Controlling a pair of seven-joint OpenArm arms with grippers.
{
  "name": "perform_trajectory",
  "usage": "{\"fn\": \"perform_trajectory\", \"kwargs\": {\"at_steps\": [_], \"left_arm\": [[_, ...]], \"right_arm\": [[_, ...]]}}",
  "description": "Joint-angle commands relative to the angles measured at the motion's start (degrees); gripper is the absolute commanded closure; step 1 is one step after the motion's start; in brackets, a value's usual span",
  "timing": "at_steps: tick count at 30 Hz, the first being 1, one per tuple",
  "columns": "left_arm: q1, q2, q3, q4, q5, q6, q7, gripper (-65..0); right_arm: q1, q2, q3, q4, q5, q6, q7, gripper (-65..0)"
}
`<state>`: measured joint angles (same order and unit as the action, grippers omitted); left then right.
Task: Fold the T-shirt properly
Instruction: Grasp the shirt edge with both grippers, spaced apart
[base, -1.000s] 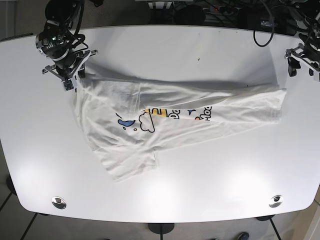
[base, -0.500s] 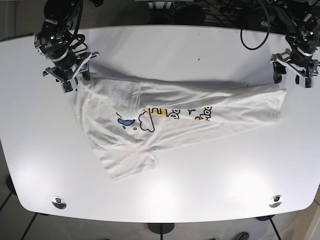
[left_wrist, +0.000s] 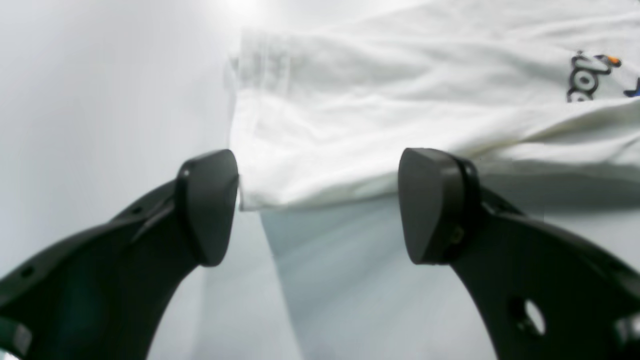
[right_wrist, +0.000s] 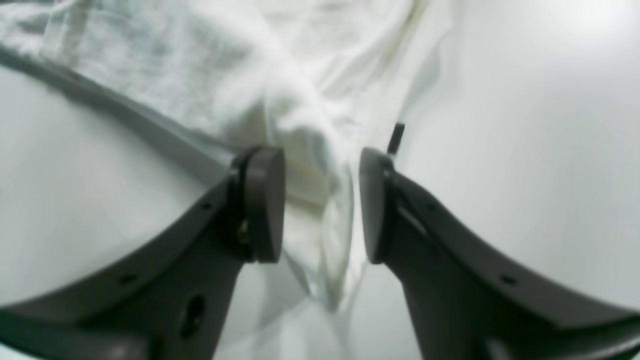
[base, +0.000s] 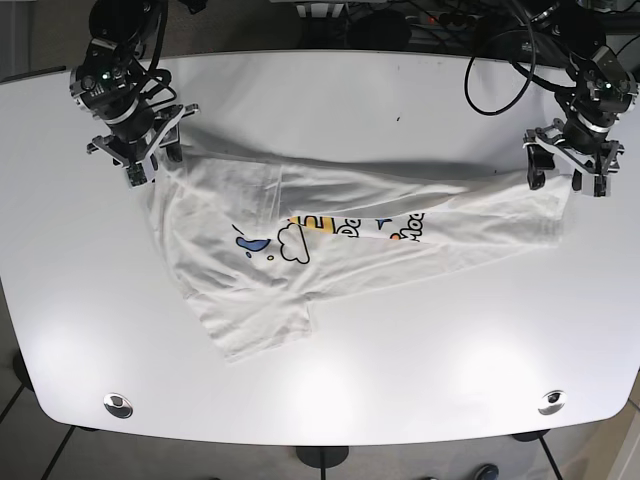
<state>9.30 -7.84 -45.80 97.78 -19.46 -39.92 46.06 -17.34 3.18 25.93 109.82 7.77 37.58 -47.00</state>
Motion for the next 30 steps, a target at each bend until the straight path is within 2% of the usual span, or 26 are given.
{"fn": "perform_trajectory", "kwargs": {"at_steps": [1,7,9,10,15,17,24,26,28,30], "left_arm": [[-0.55,-1.00,-0.22,-1.56,-0.98,-0.08,-1.27,-46.4],[-0.82,-1.18,-0.13,-3.05,-0.98,-0.08,-1.54,-46.4],[-2.05,-1.18,-0.13,-3.14,-0.54,-0.08,-1.54,-43.8],[-2.14,-1.18,-0.13,-3.23,0.61,-0.08,-1.54,-39.4],[-4.07,-1.18,2.42,-6.13,6.14,-0.08,-1.54,-8.1],[-4.25,-1.18,2.50,-6.57,6.67,-0.08,-1.54,-1.9],[-4.25,-0.82,2.24,-2.44,6.32,-0.08,-1.45,-1.0],[-4.25,-0.82,2.24,-0.68,6.32,-0.08,-1.45,-1.0],[-4.25,-0.74,2.15,1.61,6.32,-0.08,-1.45,-1.0],[-4.25,-0.65,2.15,2.84,6.32,-0.08,-1.36,-0.8]], "right_arm": [[0.60,0.47,0.22,1.08,0.63,0.35,1.16,-23.9],[0.68,0.47,0.22,1.08,0.63,0.35,1.16,-24.6],[0.68,0.47,0.13,0.99,0.63,0.35,1.16,-24.6],[0.68,0.47,0.13,0.91,0.63,0.35,1.16,-24.6],[2.18,0.47,0.04,-0.94,0.71,0.35,1.16,-24.7],[3.50,0.47,0.04,-2.79,0.71,0.35,1.16,-24.7],[4.29,0.47,0.04,-4.90,0.71,0.35,0.89,-23.0],[4.29,0.47,0.04,-4.99,0.71,0.35,0.89,-15.2],[4.29,0.38,0.04,-4.99,0.71,0.35,0.72,-2.9],[4.20,0.38,0.13,-4.99,0.80,0.35,0.72,-2.1]]}}
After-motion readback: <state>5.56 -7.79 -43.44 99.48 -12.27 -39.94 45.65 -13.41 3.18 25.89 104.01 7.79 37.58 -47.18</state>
